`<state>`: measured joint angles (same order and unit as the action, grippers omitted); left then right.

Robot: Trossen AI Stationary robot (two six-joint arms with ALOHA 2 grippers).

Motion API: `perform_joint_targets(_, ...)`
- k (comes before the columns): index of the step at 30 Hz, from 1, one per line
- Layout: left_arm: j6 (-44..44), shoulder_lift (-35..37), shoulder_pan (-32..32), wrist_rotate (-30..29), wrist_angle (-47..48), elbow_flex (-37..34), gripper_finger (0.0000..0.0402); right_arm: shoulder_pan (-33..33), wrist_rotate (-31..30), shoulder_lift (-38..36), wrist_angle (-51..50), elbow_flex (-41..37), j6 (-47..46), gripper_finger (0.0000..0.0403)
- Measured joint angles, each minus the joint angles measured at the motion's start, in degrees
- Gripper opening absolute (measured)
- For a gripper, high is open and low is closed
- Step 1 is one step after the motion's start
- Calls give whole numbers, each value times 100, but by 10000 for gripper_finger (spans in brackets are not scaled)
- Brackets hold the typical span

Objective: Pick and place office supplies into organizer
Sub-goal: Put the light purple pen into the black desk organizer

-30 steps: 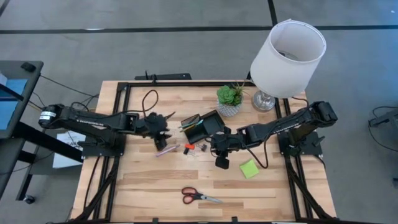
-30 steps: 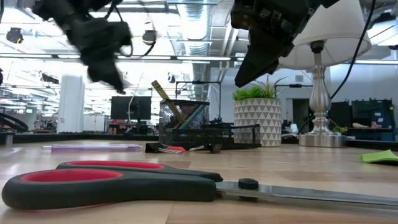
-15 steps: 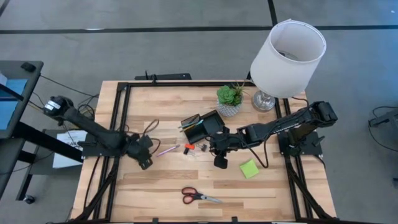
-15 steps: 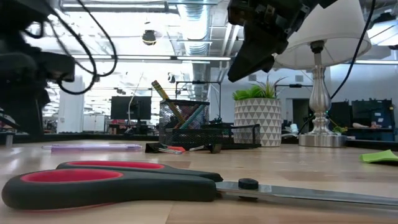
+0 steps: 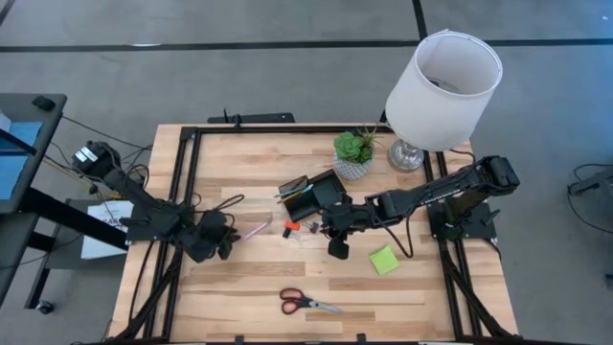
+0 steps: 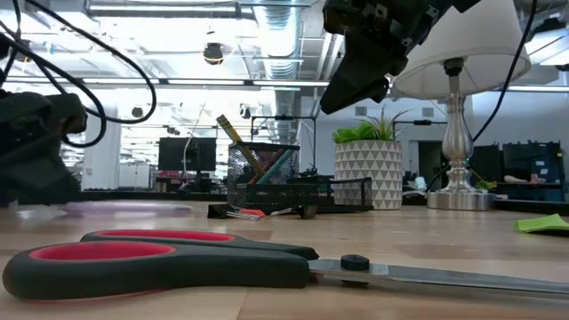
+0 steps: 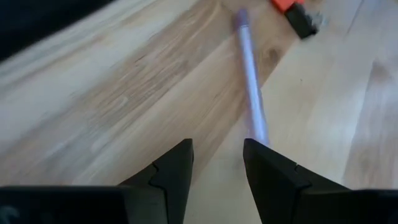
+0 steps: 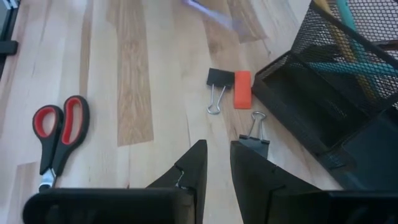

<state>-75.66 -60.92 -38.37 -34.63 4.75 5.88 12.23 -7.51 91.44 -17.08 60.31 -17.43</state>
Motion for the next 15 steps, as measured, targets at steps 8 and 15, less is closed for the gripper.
perform_joint_targets(8,747,-16,-91,-117,-742,-231,149,-33,0,0,-5,0,8,65)
perform_joint_targets(15,637,-31,-92,-229,-1246,-231,177,-181,14,0,-7,0,127,65)
